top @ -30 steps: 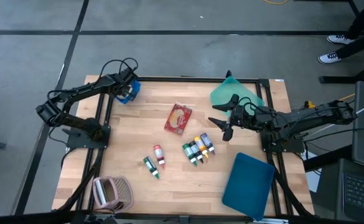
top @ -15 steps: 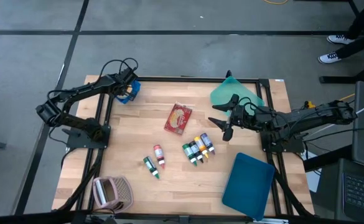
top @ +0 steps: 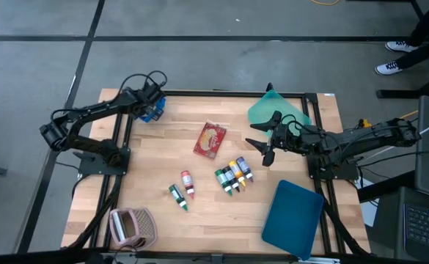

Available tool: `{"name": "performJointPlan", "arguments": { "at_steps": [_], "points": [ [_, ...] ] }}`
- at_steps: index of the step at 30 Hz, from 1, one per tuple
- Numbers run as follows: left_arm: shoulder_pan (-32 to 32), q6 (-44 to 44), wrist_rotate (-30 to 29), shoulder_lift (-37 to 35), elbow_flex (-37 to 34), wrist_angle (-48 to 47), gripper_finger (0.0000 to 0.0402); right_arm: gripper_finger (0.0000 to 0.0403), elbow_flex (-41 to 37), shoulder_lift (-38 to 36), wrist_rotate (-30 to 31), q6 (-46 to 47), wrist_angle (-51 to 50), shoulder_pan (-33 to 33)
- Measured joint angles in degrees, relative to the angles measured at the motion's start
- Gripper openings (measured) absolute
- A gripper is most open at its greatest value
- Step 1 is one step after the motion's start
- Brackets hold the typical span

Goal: Pick & Place Food Item
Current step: Put the yellow donut into the top blue bin

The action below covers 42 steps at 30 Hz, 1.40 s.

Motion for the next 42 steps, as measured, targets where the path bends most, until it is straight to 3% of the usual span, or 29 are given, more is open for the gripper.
{"name": "performJointPlan", "arguments": {
  "at_steps": [4,8,17,22,30,42],
  "points": [
    [0.4,0.2,-2.4,0.0,0.0,-0.3,0.0164,0.0254,0.0,0.0,0.0,0.0,0.0,0.0],
    [3.1,2.0,-1.0,0.9,0.0,-0.3,0.0192,0.0254,0.0,0.0,0.0,0.0,0.0,0.0],
    [6.5,4.6,3.4,7.4,0.0,1.2,0.0199,0.0254,0.0,0.0,0.0,0.0,0.1,0.0],
    [6.4,4.2,1.7,10.9,0.0,1.7,0.0162,0.0254,0.0,0.0,0.0,0.0,-0.2,0.0],
    [6.4,3.7,1.5,9.9,0.0,1.3,0.0016,0.0254,0.0,0.0,0.1,0.0,-0.2,0.0],
    [5.5,4.2,2.7,5.3,0.0,0.0,0.0006,0.0254,0.0,0.0,0.5,0.0,-0.1,0.0]
  ]
}}
